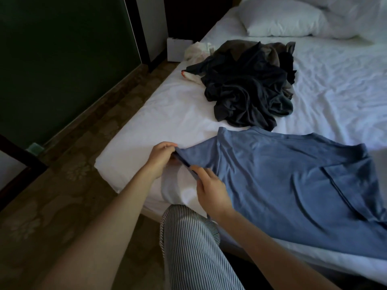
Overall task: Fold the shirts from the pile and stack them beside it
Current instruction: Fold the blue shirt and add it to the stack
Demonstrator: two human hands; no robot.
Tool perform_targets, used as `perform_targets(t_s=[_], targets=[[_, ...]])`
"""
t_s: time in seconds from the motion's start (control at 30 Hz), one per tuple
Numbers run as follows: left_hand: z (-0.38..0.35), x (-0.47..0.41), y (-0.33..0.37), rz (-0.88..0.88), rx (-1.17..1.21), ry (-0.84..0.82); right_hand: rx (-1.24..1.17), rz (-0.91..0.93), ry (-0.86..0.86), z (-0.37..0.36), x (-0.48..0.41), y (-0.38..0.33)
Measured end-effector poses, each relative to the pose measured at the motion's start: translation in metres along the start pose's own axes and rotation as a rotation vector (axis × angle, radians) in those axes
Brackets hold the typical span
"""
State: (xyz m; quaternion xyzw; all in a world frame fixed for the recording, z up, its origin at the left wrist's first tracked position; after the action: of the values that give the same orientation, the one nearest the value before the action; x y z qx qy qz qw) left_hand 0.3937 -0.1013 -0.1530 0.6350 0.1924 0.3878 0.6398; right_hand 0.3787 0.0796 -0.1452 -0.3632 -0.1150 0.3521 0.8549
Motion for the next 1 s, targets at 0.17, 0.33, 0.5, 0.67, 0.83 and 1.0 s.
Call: perform_targets(t_s=[0.17, 0.33, 0.5, 0.67, 0.83, 1.0], targets=[[-0.056, 0.007, 0.050, -0.078, 0.015, -0.117, -0.554, -0.307, 0.195, 0.029, 0.003, 0.021], [-0.138, 0.034, 0.071, -0.107, -0.045, -0.501, -0.988, -0.673, 0.343, 0.047, 0.017, 0.058], [-0.147, 0.036, 0.046, -0.457, -0.457, -0.399, -0.702, -0.725, 0.262, 0.062, 0.033, 0.083], [-0.149, 0.061, -0.017, -0.831, -1.164, -0.498, 0.190, -0.233, 0.347, 0.067, 0.020, 0.079], [-0.149, 0.063, -0.052, -0.969, -1.323, -0.309, 0.562, -0.139, 0.055, 0.047, 0.020, 0.114], [-0.143, 0.059, -0.047, -1.026, -0.985, -0.236, 0.589, -0.141, 0.009, 0.052, 0.021, 0.112]])
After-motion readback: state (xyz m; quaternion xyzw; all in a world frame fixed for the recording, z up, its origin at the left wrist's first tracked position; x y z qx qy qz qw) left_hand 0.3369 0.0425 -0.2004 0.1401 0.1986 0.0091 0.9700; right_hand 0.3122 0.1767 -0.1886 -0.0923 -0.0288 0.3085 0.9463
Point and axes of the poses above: each hand's wrist, its own x-axis away from the middle knuckle, its own z-axis out of the back of the hand, y = z × x, the point moved 3 cm from there along -x, towards the middle knuckle, and after that the axes turned 7 degrees about -z, right-handed, at the moved point
